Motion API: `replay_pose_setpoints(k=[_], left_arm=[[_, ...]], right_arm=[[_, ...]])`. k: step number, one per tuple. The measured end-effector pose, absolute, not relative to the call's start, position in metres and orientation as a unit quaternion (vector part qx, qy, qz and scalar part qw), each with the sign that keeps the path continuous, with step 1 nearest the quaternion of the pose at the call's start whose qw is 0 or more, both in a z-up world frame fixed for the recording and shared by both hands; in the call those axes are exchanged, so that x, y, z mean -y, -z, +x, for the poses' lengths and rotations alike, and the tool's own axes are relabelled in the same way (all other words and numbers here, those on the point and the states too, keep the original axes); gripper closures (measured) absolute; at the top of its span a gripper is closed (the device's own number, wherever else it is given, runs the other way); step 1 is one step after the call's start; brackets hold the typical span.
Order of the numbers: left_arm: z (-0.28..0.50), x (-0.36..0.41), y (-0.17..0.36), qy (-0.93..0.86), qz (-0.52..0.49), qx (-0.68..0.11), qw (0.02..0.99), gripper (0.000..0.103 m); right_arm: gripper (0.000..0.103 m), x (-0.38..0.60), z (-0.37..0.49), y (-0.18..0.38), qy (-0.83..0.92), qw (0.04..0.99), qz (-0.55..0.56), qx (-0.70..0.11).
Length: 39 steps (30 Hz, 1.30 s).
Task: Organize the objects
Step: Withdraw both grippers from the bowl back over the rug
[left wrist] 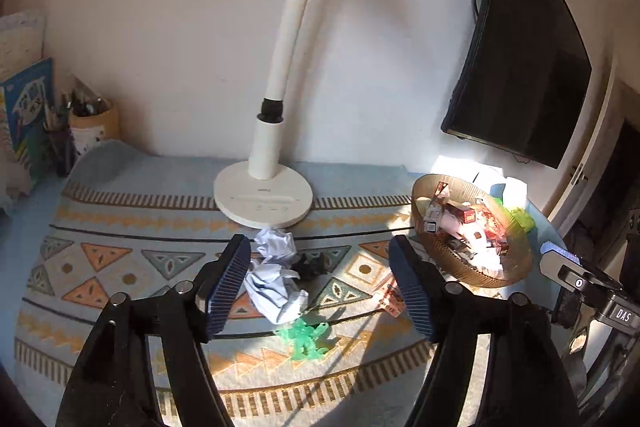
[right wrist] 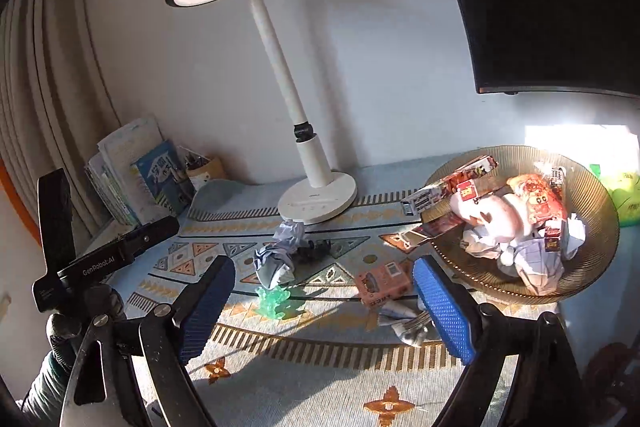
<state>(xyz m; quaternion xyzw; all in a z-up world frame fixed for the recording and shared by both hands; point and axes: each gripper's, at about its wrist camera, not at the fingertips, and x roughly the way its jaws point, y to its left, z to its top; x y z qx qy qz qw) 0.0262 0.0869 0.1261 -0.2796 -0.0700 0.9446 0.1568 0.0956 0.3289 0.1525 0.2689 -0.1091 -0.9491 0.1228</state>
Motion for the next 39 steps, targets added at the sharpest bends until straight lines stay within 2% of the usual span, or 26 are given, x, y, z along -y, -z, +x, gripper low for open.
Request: replay_pose_setpoints(k=[2,8,11,16,21,27,39], left_arm=[[0.042,-0.056,-0.117,-0.954,-0.27,0.07,0.109,0.012],[0.044,0.01,-0.064,-0.943,-0.324,0.074,-0.003,0.012],[0.04,0.025,-0.042,-0.938,-0.339,0.07,-0.037,0.012],[0.035,0.029,-0.02,-0.924,-0.369,0.093,-0.034,0.012],[0.038,0.018,-0.021,-0.928,-0.364,0.07,-0.03,0.012],[0.034,0.025,-0.017,-0.922,-0.375,0.093,-0.024,0.012],[0.033,0.021,-0.016,-0.919,-0.383,0.092,-0.033,0.012]], right_arm=[[0.013,-0.306,0.091,-0.134,0.943,0.128,0.291,0.094],[0.013,-0.28,0.065,-0.081,0.933,0.092,0.344,0.057],[0.013,-0.291,0.055,-0.061,0.918,0.086,0.374,0.097],[0.013,-0.297,0.057,-0.061,0.922,0.069,0.366,0.108],[0.013,-0.281,0.059,-0.063,0.927,0.066,0.364,0.064],[0.013,-0.268,0.06,-0.061,0.928,0.062,0.366,0.028],[0.013,-0.282,0.062,-0.064,0.927,0.074,0.361,0.066]])
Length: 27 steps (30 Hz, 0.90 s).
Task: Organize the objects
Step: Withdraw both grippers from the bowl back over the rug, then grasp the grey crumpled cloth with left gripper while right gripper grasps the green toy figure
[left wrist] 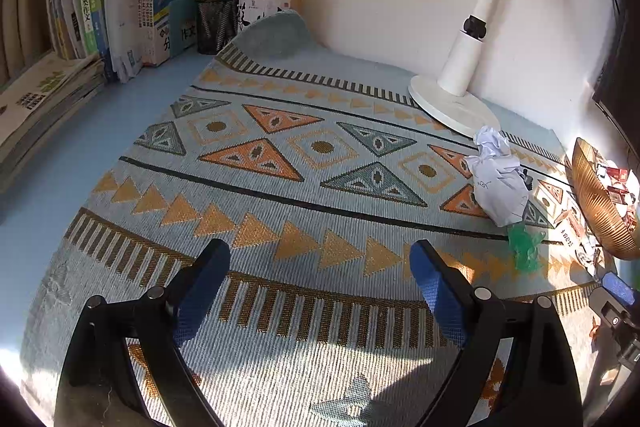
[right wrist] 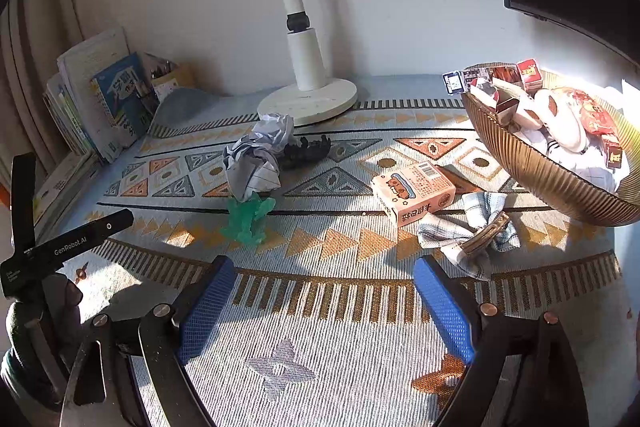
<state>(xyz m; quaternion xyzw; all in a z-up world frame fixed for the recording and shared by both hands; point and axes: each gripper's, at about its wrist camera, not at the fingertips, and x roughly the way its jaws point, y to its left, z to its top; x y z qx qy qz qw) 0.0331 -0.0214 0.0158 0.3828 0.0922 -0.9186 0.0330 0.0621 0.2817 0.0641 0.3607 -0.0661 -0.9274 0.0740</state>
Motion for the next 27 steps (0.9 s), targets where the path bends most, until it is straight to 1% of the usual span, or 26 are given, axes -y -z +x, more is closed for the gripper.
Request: replay_pose_setpoints(k=[6,11,15,19,21,23,25,26,27], left_arm=[[0.031,0.01,-0.019,0.917,0.392,-0.066,0.02,0.012],[0.014,-0.009,-0.028,0.907,0.41,-0.087,-0.048,0.012],[-0.015,-0.036,-0.037,0.902,0.414,-0.075,-0.097,0.012],[-0.052,-0.065,-0.028,0.878,0.438,-0.077,-0.178,0.012],[-0.069,-0.076,-0.018,0.864,0.459,-0.072,-0.194,0.013],[-0.076,-0.079,-0.014,0.858,0.457,-0.095,-0.214,0.014],[-0.08,-0.079,-0.011,0.856,0.45,-0.117,-0.227,0.019],[-0.08,-0.079,-0.01,0.853,0.446,-0.127,-0.238,0.033],[-0.08,-0.079,-0.007,0.849,0.447,-0.133,-0.247,0.05]], right_arm=[[0.012,-0.291,0.06,-0.064,0.921,0.092,0.365,0.1],[0.013,-0.289,0.058,-0.063,0.92,0.086,0.371,0.096],[0.013,-0.283,0.055,-0.061,0.917,0.084,0.382,0.083],[0.013,-0.273,0.046,-0.058,0.904,0.108,0.408,0.066],[0.013,-0.265,0.036,-0.056,0.894,0.115,0.428,0.059],[0.013,-0.255,0.025,-0.055,0.886,0.13,0.44,0.067],[0.013,-0.244,0.01,-0.051,0.877,0.136,0.456,0.076],[0.013,-0.239,0.002,-0.048,0.873,0.137,0.462,0.079],[0.013,-0.233,-0.004,-0.045,0.87,0.136,0.468,0.079]])
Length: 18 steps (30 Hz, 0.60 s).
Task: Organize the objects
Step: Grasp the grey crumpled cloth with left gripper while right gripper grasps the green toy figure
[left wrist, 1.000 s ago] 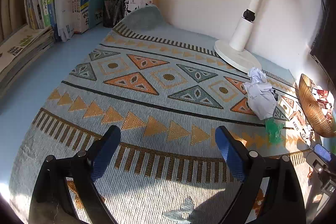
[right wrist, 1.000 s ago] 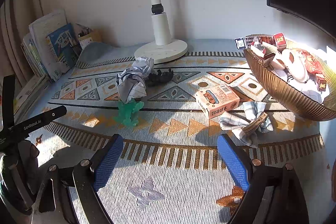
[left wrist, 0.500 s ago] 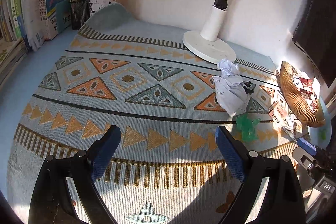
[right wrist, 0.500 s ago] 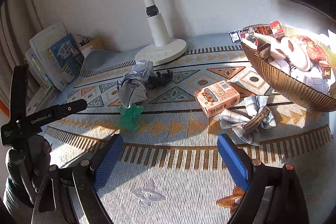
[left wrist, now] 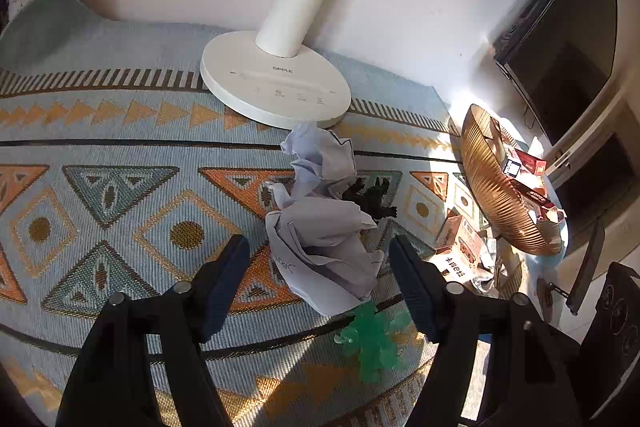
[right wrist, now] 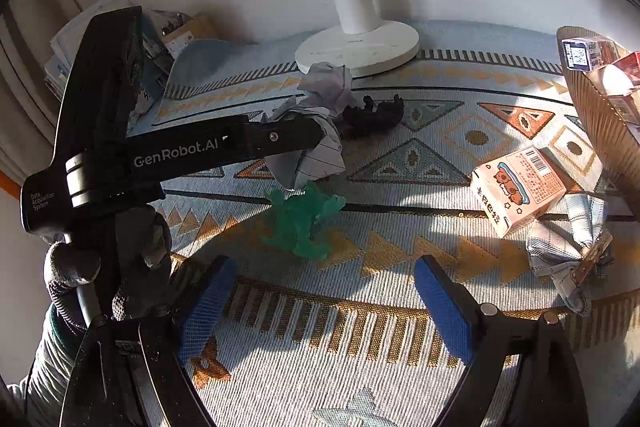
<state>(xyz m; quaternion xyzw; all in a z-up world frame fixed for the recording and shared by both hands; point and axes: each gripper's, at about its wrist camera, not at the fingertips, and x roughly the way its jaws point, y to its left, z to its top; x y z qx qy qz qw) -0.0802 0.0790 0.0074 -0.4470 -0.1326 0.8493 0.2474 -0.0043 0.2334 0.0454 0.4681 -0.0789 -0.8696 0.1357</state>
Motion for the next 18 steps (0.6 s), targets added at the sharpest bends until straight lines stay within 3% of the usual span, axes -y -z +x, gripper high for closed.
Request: replay_pose_setpoints(k=[1,3,7,8,9,12,18], left_arm=[[-0.08,-0.079,-0.005,-0.846,-0.45,0.134,0.252,0.057],[-0.079,-0.074,-0.006,-0.845,-0.444,0.147,0.259,0.058],[-0.074,-0.06,-0.011,-0.851,-0.421,0.177,0.26,0.06],[-0.074,-0.057,-0.011,-0.849,-0.421,0.184,0.261,0.06],[-0.073,-0.055,-0.011,-0.849,-0.419,0.189,0.262,0.06],[-0.071,-0.05,-0.016,-0.854,-0.409,0.19,0.259,0.06],[-0.07,-0.047,-0.017,-0.861,-0.405,0.188,0.244,0.06]], right_arm=[[0.013,-0.229,-0.01,-0.042,0.868,0.131,0.473,0.078],[0.015,-0.219,-0.018,-0.041,0.874,0.114,0.468,0.061],[0.031,-0.204,-0.029,-0.041,0.882,0.089,0.462,0.037],[0.038,-0.2,-0.03,-0.04,0.883,0.089,0.46,0.028],[0.055,-0.194,-0.031,-0.04,0.885,0.086,0.457,0.014],[0.056,-0.189,-0.026,-0.042,0.893,0.075,0.444,-0.017],[0.056,-0.227,0.016,-0.052,0.902,0.069,0.425,0.024]])
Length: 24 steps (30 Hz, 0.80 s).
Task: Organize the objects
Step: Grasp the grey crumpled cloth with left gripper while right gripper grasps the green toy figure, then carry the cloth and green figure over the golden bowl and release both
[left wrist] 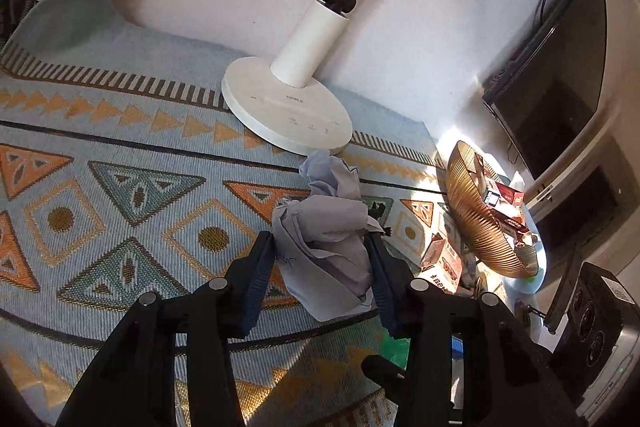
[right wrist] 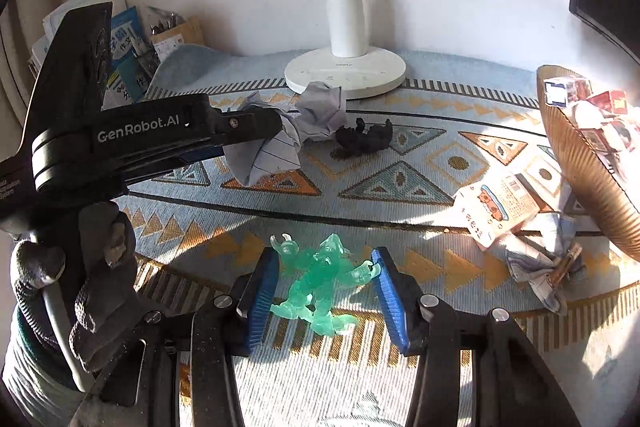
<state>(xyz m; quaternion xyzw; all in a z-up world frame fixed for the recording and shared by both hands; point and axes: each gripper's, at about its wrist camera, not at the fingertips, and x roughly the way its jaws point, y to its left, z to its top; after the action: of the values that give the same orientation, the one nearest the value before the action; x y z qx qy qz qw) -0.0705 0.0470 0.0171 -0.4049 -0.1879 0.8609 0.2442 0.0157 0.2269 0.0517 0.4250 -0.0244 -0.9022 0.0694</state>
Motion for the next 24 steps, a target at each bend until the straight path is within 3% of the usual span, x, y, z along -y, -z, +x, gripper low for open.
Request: replay_pose_setpoints(k=[5,9,16,20,24], left_arm=[[-0.068,-0.05,-0.017,-0.867,-0.401,0.176,0.238,0.06],[-0.057,-0.062,-0.032,-0.879,-0.387,0.144,0.237,0.06],[-0.045,-0.15,-0.13,-0.876,-0.329,0.103,0.338,0.06],[-0.056,-0.217,-0.169,-0.861,-0.316,0.087,0.39,0.06],[-0.069,-0.27,-0.17,-0.849,-0.326,0.074,0.408,0.06]], right_arm=[[0.056,-0.276,0.057,-0.06,0.906,0.033,0.418,0.066],[0.056,-0.328,0.078,-0.108,0.927,-0.015,0.367,0.08],[0.056,-0.441,0.08,-0.199,0.935,-0.178,0.286,0.113],[0.056,-0.491,0.062,-0.205,0.914,-0.218,0.306,0.151],[0.055,-0.517,0.041,-0.184,0.894,-0.242,0.338,0.168]])
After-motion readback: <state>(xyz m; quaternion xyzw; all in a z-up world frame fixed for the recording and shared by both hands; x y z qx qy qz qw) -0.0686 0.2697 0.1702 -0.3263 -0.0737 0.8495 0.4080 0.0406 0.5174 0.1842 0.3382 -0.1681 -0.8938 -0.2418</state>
